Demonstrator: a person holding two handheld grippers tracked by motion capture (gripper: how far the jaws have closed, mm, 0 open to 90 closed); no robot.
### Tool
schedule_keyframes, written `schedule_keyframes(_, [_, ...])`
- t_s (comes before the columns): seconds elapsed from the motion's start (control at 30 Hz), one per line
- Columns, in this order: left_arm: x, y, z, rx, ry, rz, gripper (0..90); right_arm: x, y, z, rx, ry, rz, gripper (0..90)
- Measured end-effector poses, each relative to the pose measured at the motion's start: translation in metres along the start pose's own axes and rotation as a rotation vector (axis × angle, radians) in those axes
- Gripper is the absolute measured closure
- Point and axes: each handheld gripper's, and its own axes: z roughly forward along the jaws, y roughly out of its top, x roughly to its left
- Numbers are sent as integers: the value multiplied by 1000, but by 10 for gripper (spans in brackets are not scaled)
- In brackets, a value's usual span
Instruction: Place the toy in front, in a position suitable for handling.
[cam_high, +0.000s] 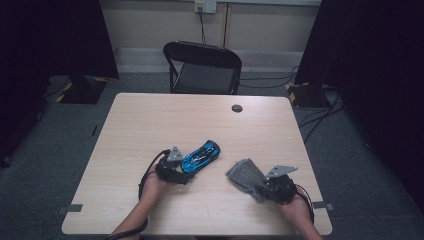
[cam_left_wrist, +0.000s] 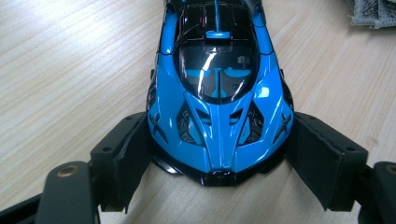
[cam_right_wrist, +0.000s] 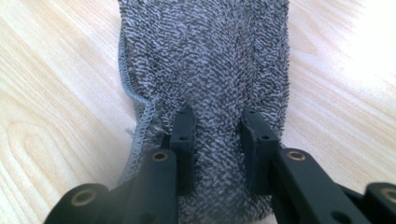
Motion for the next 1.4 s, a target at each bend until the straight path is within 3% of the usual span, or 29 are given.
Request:
schedule_keyframes(0.4, [1,1,1,-2,-3,3,230,-7,5,0,-7,34,68,760])
schedule_keyframes(0.47, [1,1,1,-3,-5,3,230,-6,6,-1,-3,29,44,767])
schedule_keyframes(0.7, [1,1,1,-3,-4,2,230,-12,17,-17,-78,26,76,774])
schedule_keyframes(0.83, [1,1,1,-3,-4,3,230,-12,23,-24,-99,7,58,774])
schedule_keyframes(0.93, [1,1,2,-3,-5,1,230,-13,26,-25,-117,29,69,773])
schedule_keyframes(1.4, [1,1,1,-2,-1,2,230,-7,53,-21,-143,62,22,773])
